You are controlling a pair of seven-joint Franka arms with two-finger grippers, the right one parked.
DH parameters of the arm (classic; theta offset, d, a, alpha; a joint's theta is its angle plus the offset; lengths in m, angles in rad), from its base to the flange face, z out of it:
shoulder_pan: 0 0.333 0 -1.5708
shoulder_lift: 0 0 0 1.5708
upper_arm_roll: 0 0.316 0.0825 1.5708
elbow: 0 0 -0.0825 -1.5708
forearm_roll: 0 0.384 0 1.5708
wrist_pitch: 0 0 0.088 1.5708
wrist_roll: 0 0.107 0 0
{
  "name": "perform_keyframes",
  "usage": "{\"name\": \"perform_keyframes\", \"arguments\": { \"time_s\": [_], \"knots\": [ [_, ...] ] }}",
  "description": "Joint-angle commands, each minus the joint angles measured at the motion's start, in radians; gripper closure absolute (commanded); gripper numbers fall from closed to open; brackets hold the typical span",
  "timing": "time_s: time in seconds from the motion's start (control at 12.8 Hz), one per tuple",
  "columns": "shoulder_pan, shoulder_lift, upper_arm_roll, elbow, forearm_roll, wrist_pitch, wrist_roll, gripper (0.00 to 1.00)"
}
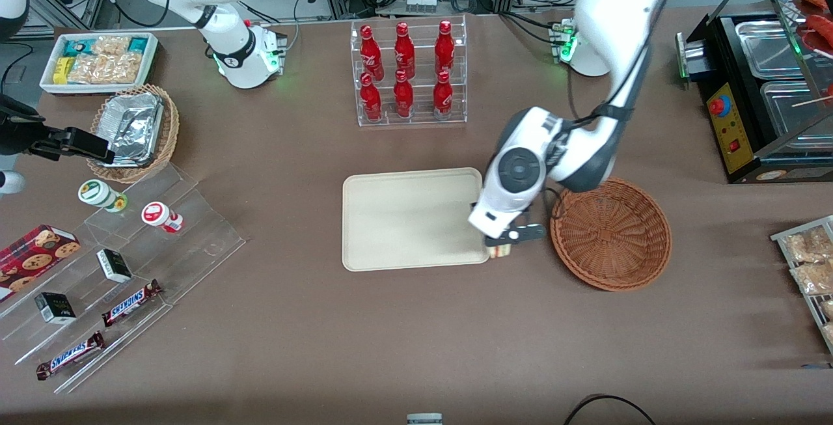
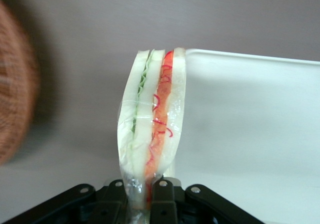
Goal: Place sandwich from basket to tray
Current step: 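Lift the sandwich and carry it with the left gripper over the tray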
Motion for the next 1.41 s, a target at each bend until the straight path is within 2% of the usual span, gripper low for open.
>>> {"name": "perform_keyframes", "arguments": {
  "time_s": [0.0,0.55,1.33],
  "knots": [
    [-0.086,0.083,0.015,0.128,0.004,-0.03,-0.107,1.0],
    [-0.221,0.227,0.017,0.315,0.008,-0.045,-0.29,1.0],
    [-0.235,0.284,0.015,0.363,-0.002,-0.036,-0.353,1.0]
  ]
}}
